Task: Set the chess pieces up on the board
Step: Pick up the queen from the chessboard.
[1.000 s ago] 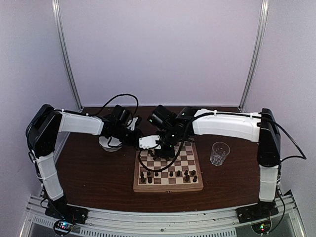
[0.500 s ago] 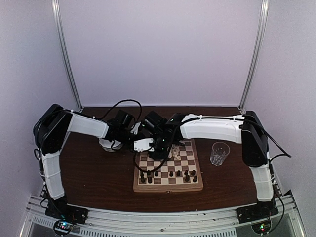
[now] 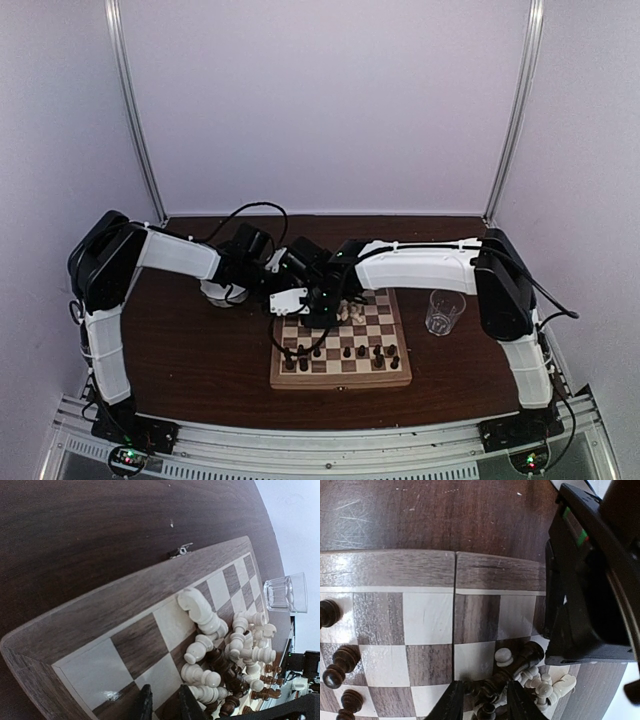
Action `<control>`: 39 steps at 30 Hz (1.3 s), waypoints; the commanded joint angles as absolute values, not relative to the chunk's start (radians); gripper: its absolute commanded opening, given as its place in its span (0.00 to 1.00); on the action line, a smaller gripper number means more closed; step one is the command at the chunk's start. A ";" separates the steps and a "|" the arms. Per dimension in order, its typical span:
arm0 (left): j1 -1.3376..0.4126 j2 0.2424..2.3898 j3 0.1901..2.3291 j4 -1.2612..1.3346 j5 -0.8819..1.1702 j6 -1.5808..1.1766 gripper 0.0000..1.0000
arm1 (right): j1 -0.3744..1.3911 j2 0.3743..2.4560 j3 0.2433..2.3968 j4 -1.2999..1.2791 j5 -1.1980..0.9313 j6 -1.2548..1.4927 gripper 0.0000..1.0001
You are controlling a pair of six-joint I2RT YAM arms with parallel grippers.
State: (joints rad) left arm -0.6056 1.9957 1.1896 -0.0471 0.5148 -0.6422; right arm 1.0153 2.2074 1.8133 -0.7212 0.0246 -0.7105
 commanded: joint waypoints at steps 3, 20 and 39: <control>-0.606 2.006 1.207 -0.029 0.539 -0.637 0.19 | 1.020 2.232 1.826 -0.680 0.098 -0.700 0.28; -0.606 2.017 1.209 -0.023 0.565 -0.631 0.16 | 1.020 2.221 1.839 -0.651 0.107 -0.690 0.15; -0.606 2.023 1.210 -0.009 0.579 -0.645 0.15 | 1.013 2.236 1.881 -0.639 0.093 -0.667 0.13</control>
State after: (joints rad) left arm -0.6041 2.0087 1.1900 -0.0376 0.5594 -0.6422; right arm 1.0149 2.2223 1.8507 -0.6498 0.0898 -0.6804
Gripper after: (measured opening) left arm 0.152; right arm 0.160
